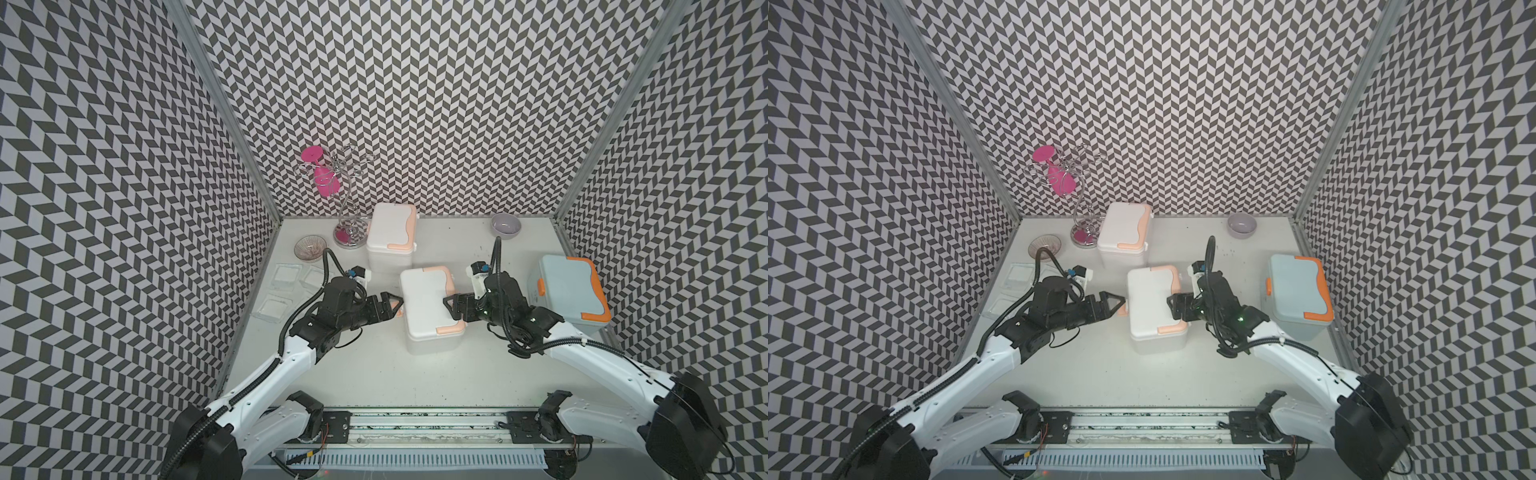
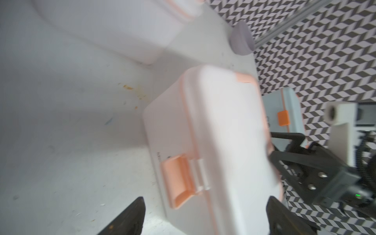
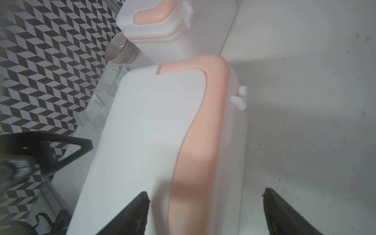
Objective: Open first aid kits and take out gauze
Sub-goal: Open the fastener of the first aid kit, then open the lid of the first aid kit.
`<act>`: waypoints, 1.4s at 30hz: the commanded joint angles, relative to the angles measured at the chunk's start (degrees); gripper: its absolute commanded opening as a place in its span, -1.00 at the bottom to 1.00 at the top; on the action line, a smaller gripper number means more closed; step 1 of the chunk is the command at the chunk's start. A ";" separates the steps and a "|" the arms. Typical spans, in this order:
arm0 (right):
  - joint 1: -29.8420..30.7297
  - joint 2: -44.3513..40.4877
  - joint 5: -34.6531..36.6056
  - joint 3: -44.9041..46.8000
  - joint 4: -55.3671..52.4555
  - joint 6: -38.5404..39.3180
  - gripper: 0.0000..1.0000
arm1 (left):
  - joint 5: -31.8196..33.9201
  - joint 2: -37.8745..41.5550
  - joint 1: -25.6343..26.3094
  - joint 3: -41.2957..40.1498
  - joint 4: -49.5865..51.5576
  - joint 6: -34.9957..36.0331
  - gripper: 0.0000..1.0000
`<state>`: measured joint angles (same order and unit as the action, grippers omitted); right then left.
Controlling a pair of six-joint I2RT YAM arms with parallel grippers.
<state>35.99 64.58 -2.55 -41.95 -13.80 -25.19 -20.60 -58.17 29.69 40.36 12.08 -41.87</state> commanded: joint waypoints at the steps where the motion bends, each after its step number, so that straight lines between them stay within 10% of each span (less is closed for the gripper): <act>1: 0.40 -4.77 3.17 1.81 2.20 -0.66 0.70 | -0.05 -1.60 2.79 3.69 1.34 -1.11 0.86; 42: 0.40 -1.64 -13.37 4.02 7.90 3.20 0.53 | -3.77 -15.91 4.55 10.53 2.25 -8.04 0.88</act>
<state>35.99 61.95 -11.16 -37.54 -9.10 -23.07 -22.72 -73.06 34.22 49.76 14.04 -49.17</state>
